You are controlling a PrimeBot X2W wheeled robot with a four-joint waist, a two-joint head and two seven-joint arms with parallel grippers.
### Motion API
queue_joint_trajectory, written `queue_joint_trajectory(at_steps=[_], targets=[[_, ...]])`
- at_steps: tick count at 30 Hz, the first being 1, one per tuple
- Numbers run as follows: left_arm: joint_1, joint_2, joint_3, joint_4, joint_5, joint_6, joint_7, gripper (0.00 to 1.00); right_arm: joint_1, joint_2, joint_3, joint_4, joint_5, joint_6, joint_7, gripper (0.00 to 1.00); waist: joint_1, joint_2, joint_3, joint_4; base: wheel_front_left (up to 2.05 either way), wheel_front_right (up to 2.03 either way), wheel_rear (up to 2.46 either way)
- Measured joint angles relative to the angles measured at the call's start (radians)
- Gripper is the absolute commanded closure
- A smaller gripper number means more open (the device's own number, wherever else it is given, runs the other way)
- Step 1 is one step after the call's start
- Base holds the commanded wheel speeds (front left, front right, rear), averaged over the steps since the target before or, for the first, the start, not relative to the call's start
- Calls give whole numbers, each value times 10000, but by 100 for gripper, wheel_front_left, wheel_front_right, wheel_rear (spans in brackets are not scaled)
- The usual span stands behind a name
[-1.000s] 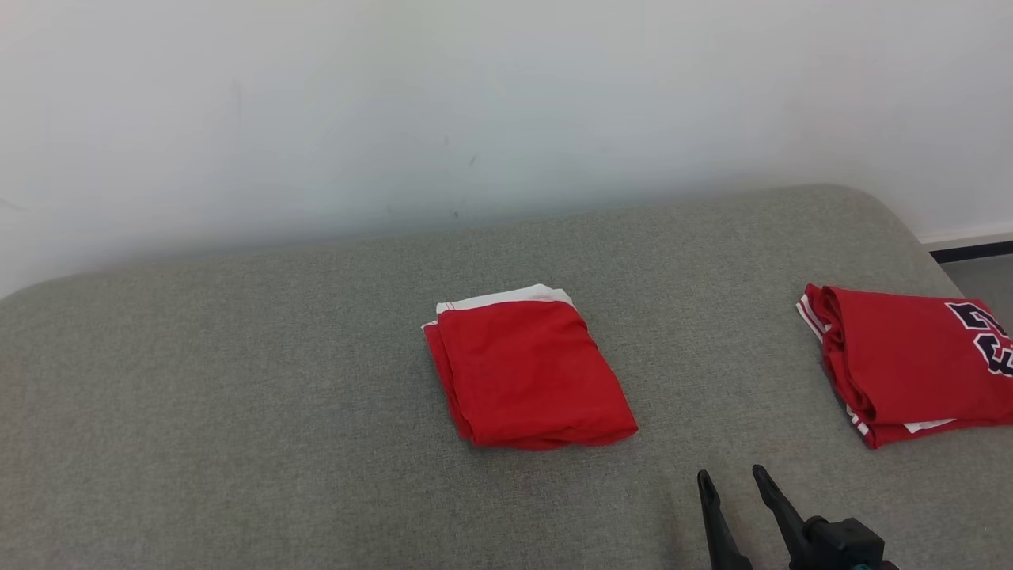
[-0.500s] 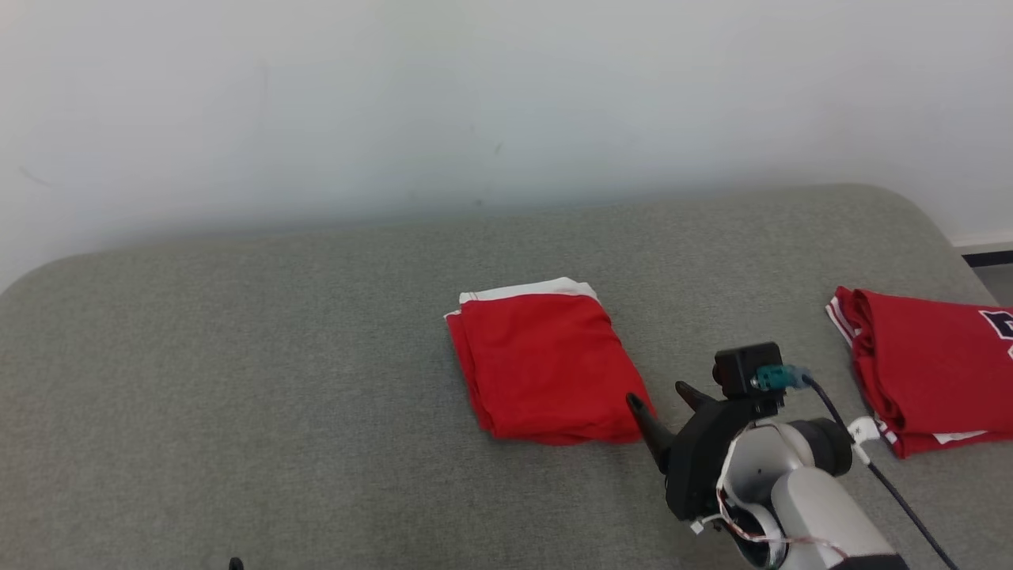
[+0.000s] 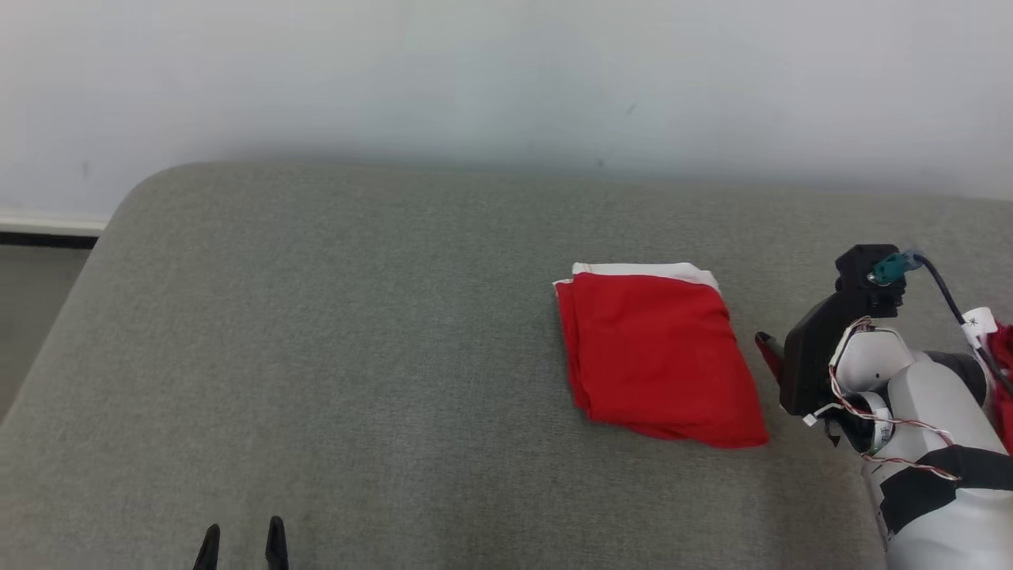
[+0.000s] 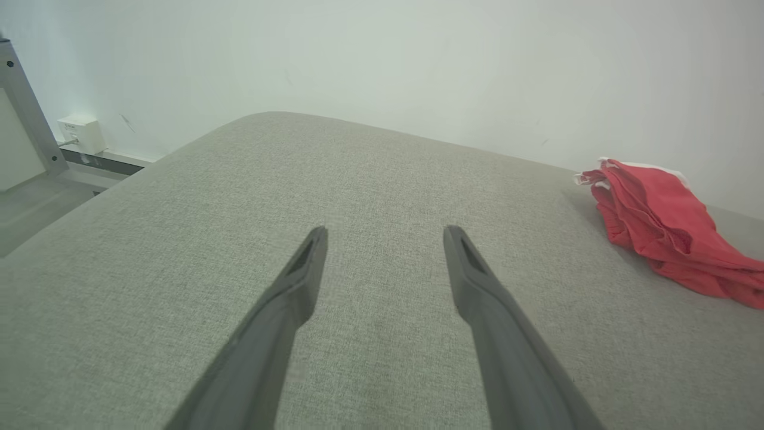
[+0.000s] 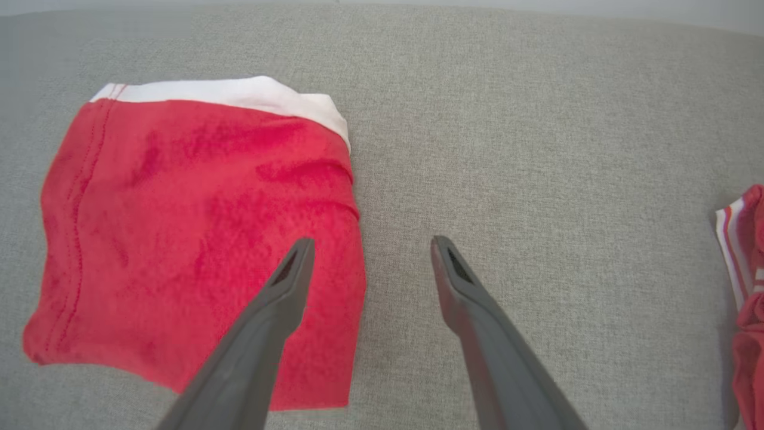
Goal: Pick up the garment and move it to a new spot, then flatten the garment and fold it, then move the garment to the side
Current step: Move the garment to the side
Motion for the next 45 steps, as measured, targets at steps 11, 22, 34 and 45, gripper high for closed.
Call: queue_joint_trajectory(at_steps=[11, 22, 34, 45], targets=[[-238, -10, -439, -100, 10, 0, 0, 0, -372, 79, -1060, 1087, -988, 0, -121, 0, 0, 1, 890, 1174, 0, 0, 0], [-428, -13, -460, -105, -29, 0, 0, 0, -922, 376, -2228, 1649, -1971, -2, 364, 0, -2, -1, 1628, 1475, 0, 0, 0], [-676, -15, -360, -255, -107, 0, 0, 0, -1220, 228, 353, 1122, -1741, -13, 859, 100, -1, 1, 1605, 566, 0, 0, 0], [-863, -21, -127, -569, -380, 0, 0, 0, -1521, -1570, 3772, -978, 290, -13, 1225, 100, -1, 1, 1550, -1035, 0, 0, 0]])
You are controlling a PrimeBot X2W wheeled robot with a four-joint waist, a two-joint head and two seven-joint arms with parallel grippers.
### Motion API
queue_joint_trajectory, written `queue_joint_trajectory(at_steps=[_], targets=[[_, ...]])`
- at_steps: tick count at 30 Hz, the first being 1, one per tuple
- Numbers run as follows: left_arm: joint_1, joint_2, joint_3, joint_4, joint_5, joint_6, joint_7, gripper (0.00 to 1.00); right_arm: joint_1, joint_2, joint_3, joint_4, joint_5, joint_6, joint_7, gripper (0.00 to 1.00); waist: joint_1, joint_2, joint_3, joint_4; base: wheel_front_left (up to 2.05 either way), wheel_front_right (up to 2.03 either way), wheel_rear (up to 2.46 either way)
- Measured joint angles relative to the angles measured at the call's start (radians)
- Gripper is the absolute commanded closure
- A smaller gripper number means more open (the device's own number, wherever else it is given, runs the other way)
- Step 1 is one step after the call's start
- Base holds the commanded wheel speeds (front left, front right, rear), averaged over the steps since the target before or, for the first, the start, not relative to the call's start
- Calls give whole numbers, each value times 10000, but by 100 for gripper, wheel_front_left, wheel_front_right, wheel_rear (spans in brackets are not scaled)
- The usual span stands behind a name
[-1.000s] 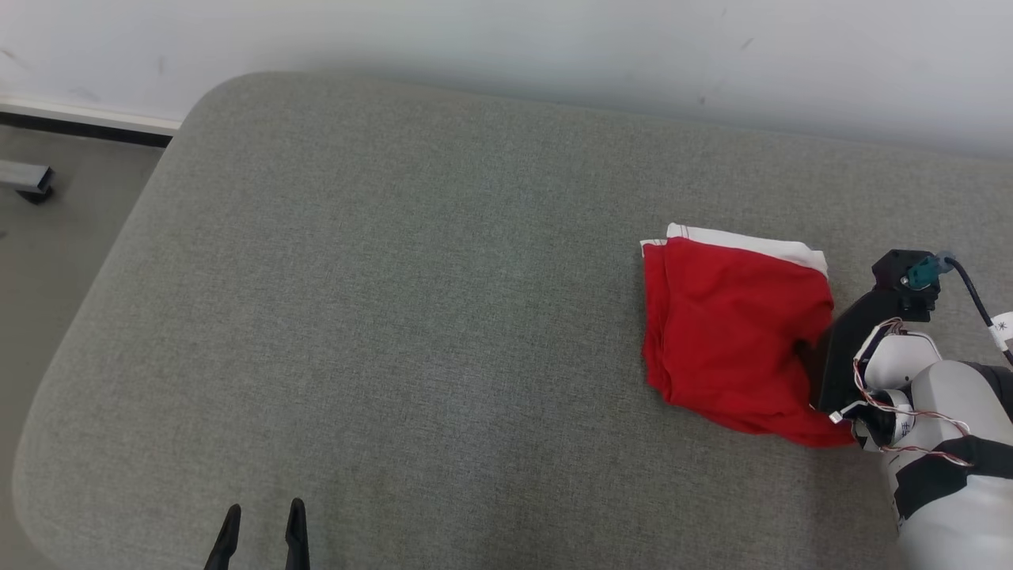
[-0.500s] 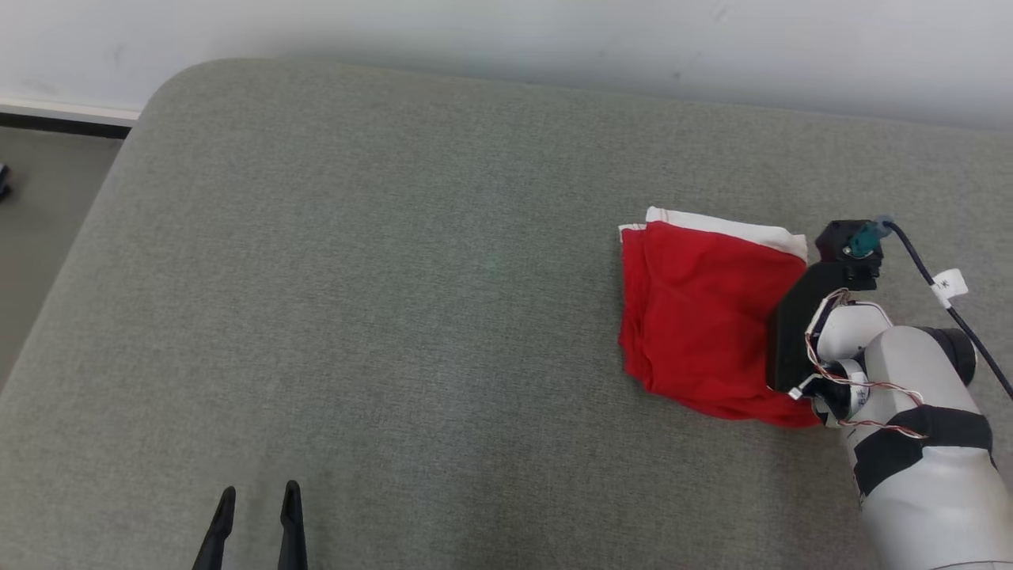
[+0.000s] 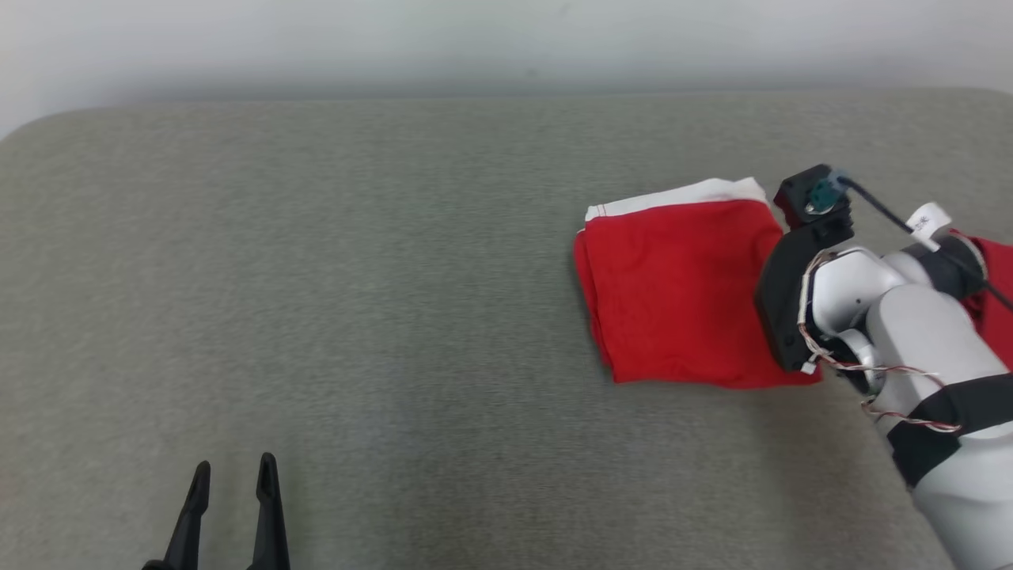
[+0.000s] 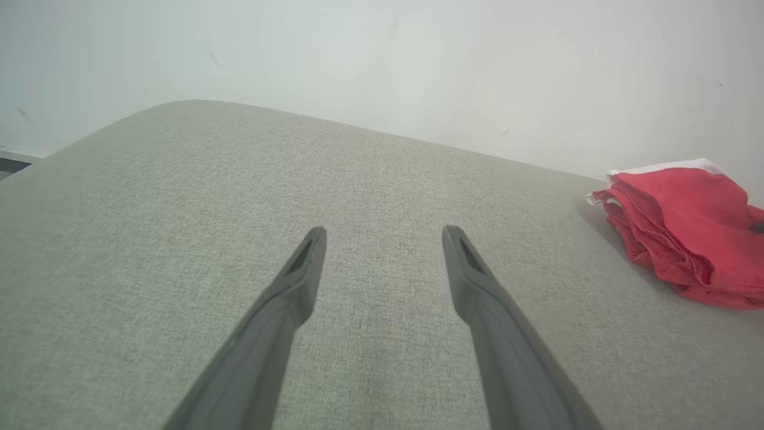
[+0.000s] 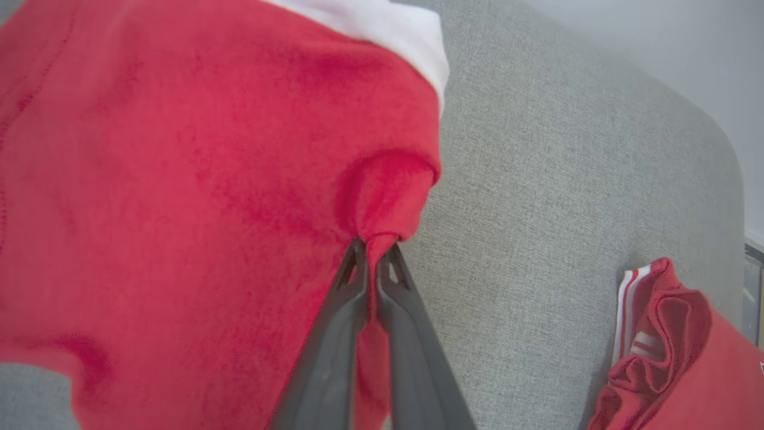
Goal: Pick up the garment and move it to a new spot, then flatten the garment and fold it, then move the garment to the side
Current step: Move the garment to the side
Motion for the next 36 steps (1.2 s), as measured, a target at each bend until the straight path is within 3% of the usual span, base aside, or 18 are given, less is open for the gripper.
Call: queue_joint_trajectory(at_steps=[7, 20, 29, 36], targets=[[-107, 2, 157, -253, 40, 0, 0, 0, -153, -909, 639, -594, 738, 0, -771, 100, 0, 0, 150, -1092, 0, 0, 0], [-288, 0, 127, -577, 525, 0, 0, 0, -746, -1843, 525, -314, 514, 0, -1822, 100, 0, 0, 850, -2351, 0, 0, 0], [-358, 128, -21, -679, 614, 0, 0, 0, -862, -3126, 313, -107, -249, 0, -2322, 100, 1, 0, 1442, -2581, 0, 0, 0], [-394, 291, -123, -832, 642, 0, -2, 0, -725, -3377, -627, 644, -1519, 0, -3135, 100, 1, 0, 1810, -2464, 0, 0, 0]])
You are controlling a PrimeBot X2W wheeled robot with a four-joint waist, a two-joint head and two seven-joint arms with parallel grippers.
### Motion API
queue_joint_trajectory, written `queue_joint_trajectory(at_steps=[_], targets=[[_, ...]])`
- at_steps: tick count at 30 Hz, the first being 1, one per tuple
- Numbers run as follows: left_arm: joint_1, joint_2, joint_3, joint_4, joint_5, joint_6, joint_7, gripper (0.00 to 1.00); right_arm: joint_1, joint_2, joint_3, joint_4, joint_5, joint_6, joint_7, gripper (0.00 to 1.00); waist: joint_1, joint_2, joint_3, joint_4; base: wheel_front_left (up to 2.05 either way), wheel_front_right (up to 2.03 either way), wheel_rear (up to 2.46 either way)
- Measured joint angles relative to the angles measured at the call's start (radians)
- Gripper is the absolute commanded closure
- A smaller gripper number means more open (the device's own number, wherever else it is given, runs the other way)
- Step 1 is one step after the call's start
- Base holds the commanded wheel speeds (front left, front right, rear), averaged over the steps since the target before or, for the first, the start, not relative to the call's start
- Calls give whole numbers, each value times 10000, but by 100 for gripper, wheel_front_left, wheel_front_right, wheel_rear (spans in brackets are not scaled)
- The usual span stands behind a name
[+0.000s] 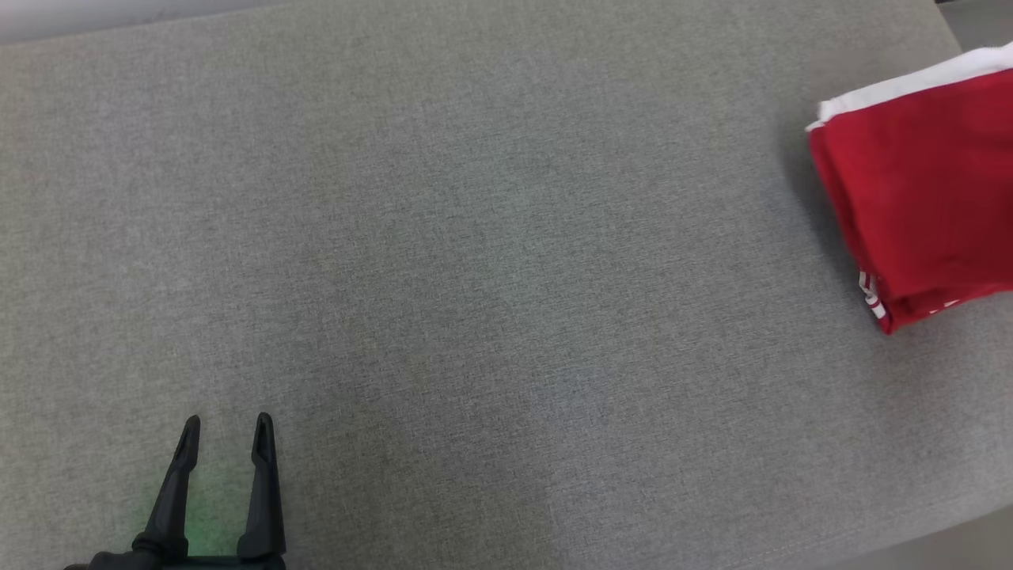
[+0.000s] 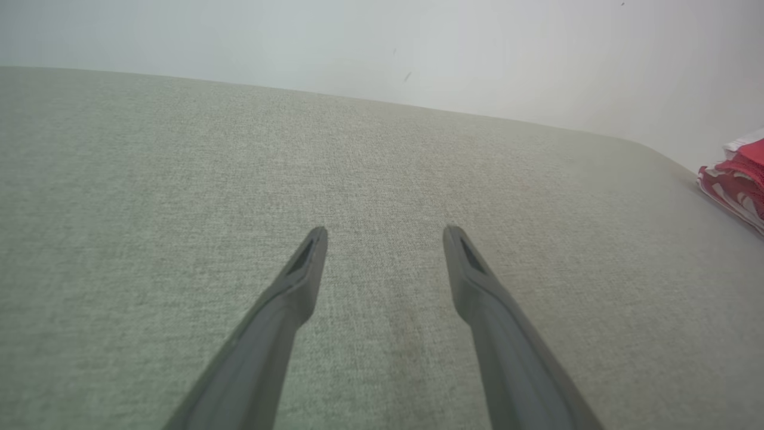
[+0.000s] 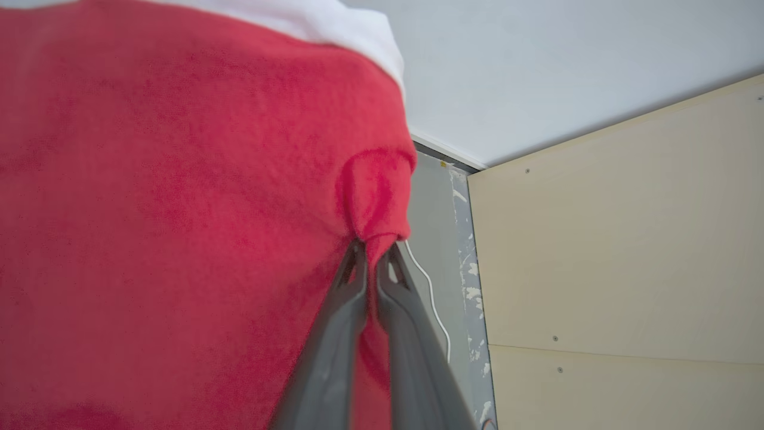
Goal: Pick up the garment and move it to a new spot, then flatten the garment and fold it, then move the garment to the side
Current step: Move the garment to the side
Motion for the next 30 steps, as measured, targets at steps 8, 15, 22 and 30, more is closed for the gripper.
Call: queue_joint_trajectory(at_steps=[8, 15, 22, 30], targets=[[-12, 86, -36, -42, 79, 0, 2, 0, 205, 353, -1987, 928, -1588, 0, -984, 0, 0, -1, 263, 166, 0, 0, 0], [-8, 140, -111, -6, 259, 0, 2, 0, 596, 1308, -3390, 1022, -2468, 0, -1342, 0, -1, -1, -26, 122, 0, 0, 0], [298, 169, -134, -105, 31, -2, 2, 0, 1344, 2545, -4123, 522, -2523, 0, -2178, 0, -2, -1, -716, 107, 0, 0, 0], [916, -23, 276, -295, -211, -2, 0, 0, 2659, 3831, -3868, -623, -1645, 0, -3770, 0, -3, -2, -1745, 73, 0, 0, 0]])
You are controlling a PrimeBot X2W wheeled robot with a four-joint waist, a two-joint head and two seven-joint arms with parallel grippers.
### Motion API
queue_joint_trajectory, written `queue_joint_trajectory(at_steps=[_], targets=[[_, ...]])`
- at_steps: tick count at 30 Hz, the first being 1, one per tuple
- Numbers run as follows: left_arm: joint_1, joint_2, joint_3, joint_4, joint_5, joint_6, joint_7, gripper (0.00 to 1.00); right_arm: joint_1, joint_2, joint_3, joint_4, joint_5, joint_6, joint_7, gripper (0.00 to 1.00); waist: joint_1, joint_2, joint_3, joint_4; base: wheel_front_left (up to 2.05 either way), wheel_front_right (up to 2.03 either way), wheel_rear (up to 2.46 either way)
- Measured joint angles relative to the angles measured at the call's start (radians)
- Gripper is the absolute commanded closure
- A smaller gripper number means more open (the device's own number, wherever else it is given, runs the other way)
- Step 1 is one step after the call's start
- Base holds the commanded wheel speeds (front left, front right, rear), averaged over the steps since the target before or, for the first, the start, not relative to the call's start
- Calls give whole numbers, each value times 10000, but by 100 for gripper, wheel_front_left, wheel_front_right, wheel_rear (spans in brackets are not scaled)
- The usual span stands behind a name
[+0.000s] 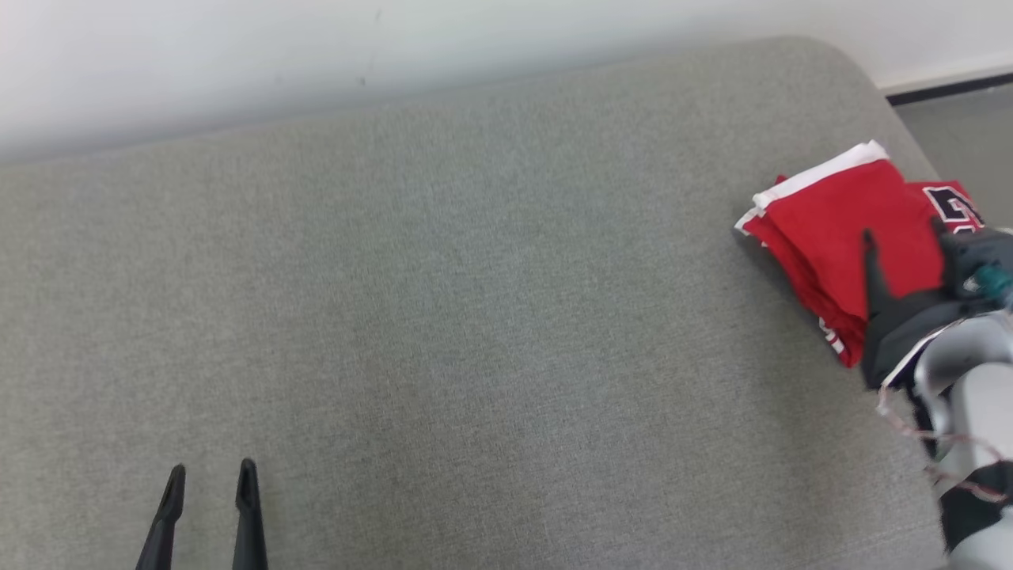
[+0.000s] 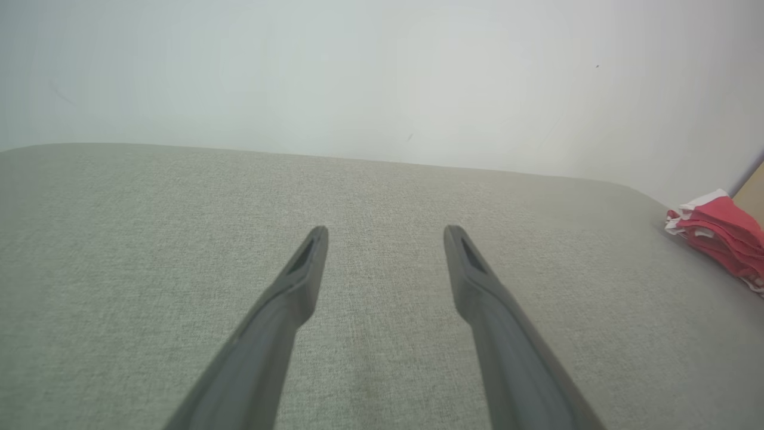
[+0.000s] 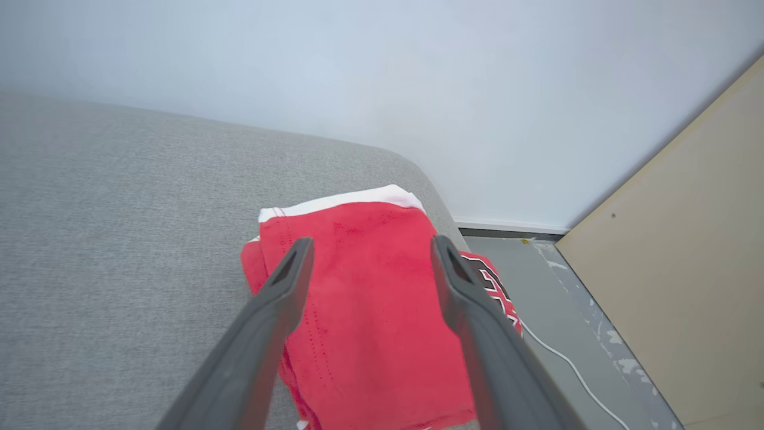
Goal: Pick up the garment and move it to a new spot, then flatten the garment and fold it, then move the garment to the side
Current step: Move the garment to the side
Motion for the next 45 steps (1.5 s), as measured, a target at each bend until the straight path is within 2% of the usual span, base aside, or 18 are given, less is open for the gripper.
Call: queue_joint_trajectory(at_steps=[4, 9, 17, 29, 45], targets=[[288, -79, 378, 215, 17, 75, 2, 0, 778, 458, 477, -640, 585, 0, -466, 0, 0, 0, -501, 2, 0, 0, 0], [503, -194, 639, 493, -17, 174, 2, 0, 1662, 709, 917, -1534, 1156, 0, -911, 0, -1, -1, -1047, 58, 0, 0, 0], [796, -255, 851, 1057, -77, 343, 0, 0, 3616, 1526, 780, -2426, 1430, 0, -1528, 0, -1, -1, -1660, 486, 0, 0, 0], [948, -261, 1214, 2077, -330, 257, 2, 0, 5120, 2230, 1290, -2637, 1732, 0, -2545, 0, 1, -1, -2218, 1158, 0, 0, 0], [949, -261, 1212, 1952, -280, 65, 2, 0, 5667, 2355, 1231, -1992, 2113, 0, -3083, 0, 1, 0, -2549, 1587, 0, 0, 0]])
